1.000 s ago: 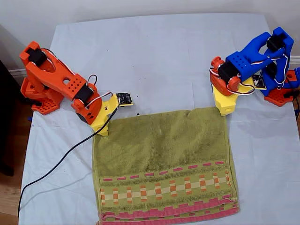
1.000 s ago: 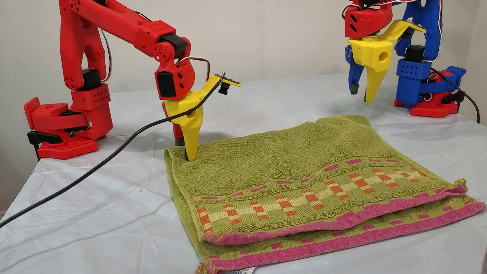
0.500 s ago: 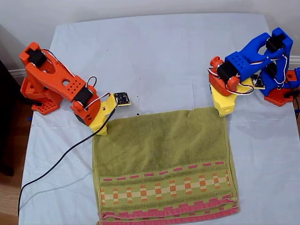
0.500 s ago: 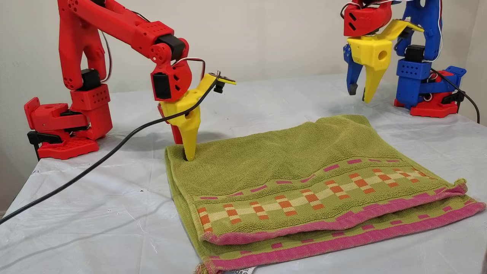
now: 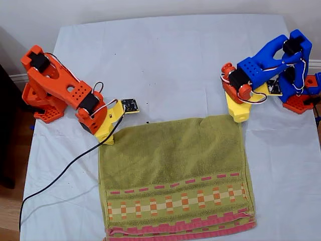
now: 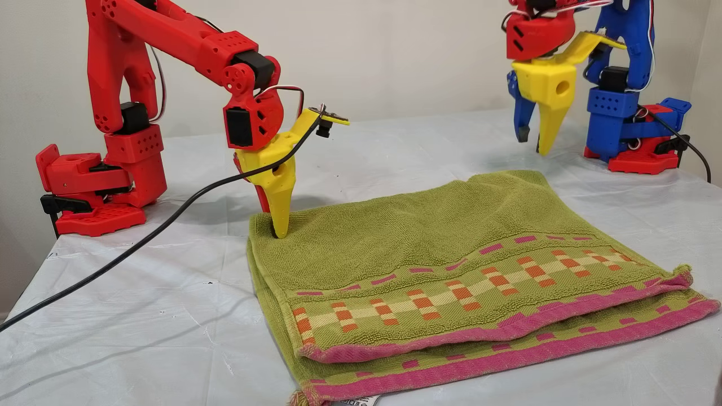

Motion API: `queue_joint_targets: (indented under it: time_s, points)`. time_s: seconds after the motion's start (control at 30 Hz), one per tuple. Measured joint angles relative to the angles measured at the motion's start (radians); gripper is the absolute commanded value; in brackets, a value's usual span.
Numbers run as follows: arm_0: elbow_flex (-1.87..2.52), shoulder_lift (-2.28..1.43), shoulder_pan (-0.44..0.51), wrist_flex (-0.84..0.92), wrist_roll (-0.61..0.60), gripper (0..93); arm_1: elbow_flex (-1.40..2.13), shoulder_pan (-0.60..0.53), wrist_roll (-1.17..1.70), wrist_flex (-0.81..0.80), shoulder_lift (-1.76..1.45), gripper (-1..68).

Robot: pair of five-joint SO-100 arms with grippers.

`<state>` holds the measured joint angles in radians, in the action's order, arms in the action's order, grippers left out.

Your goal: Fold the towel.

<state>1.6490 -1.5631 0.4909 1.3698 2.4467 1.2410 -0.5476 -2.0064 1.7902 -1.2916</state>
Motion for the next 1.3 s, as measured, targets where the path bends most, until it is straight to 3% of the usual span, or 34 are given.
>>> queue_joint_targets:
  time_s: [0.1,0.37,0.8,1.3]
  points:
    - [-0.002,0.0,-0.002,0.014,0.0,0.1,0.029,-0.008,-0.025,-0.026,0.002,34.7]
    - [-0.002,0.002,-0.002,0.018,0.009,0.1,0.44,-0.008,-0.078,-0.356,-0.17,35.9]
    - [-0.002,0.002,0.003,0.023,0.012,0.1,0.382,0.012,-0.043,-0.321,-0.221,38.2]
    - [-0.002,0.002,0.008,0.037,0.035,0.1,0.614,0.017,-0.04,-0.629,-0.308,39.9]
